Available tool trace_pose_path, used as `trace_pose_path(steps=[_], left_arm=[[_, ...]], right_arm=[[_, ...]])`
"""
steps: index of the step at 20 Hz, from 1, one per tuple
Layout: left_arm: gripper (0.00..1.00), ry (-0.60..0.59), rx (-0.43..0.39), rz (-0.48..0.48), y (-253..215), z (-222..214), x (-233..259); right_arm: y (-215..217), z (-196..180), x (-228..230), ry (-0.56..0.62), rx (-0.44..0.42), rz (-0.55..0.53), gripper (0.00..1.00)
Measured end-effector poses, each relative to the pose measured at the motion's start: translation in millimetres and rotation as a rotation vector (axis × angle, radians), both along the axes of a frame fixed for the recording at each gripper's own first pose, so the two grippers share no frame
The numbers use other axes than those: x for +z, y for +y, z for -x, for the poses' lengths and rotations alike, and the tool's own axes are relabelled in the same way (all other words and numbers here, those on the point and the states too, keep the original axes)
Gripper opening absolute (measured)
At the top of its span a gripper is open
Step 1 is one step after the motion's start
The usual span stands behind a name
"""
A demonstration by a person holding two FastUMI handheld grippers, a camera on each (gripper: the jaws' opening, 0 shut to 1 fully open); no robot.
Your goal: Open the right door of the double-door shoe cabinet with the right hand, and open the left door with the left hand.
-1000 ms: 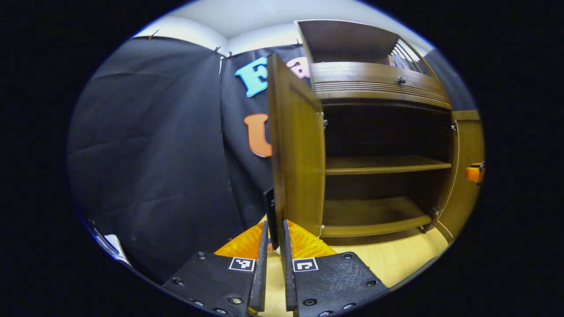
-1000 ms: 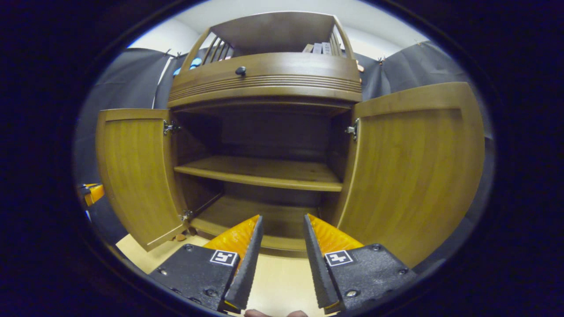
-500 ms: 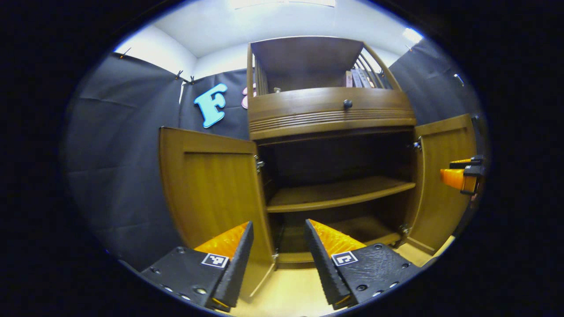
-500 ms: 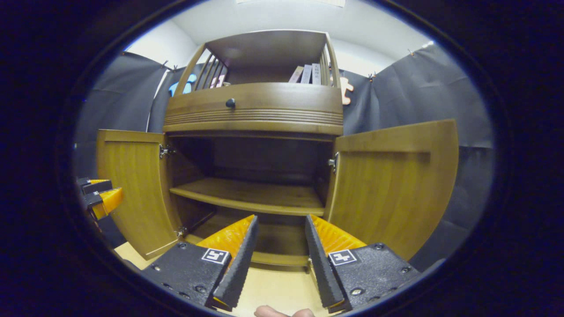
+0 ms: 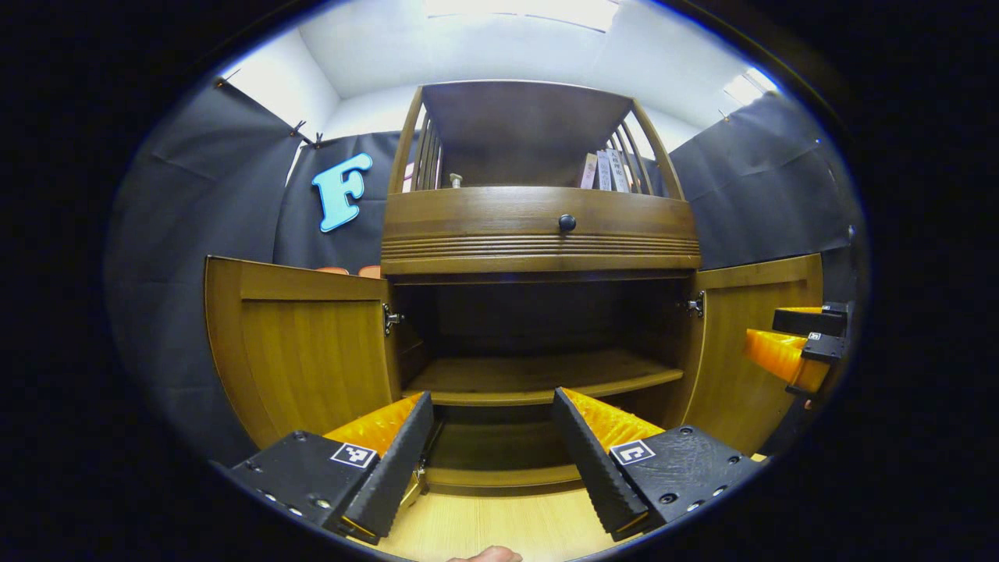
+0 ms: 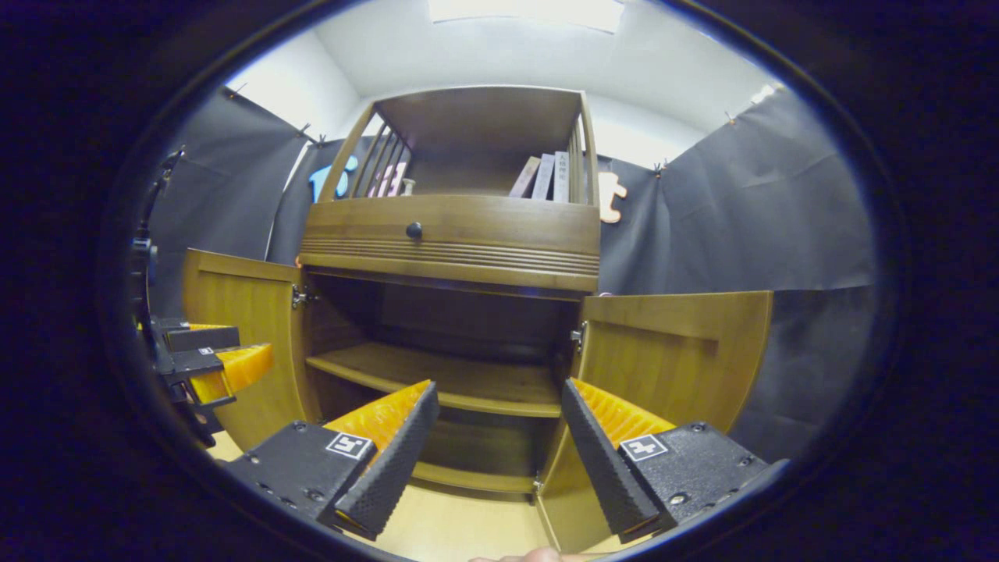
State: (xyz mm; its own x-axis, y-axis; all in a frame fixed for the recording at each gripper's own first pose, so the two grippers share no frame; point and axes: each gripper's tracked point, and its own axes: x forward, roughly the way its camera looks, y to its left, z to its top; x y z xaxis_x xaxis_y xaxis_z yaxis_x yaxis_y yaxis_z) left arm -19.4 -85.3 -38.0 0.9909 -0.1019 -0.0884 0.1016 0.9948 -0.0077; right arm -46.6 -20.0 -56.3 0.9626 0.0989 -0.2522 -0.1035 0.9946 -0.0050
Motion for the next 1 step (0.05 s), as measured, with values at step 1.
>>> trace_pose_path(steps=[1], left_arm=[[0.94, -0.004, 0.007, -0.002, -1.3, -0.7, 0.5]], right_arm=[[-2.4, -0.7, 1.6, -0.001, -0.004, -0.004, 1.00]])
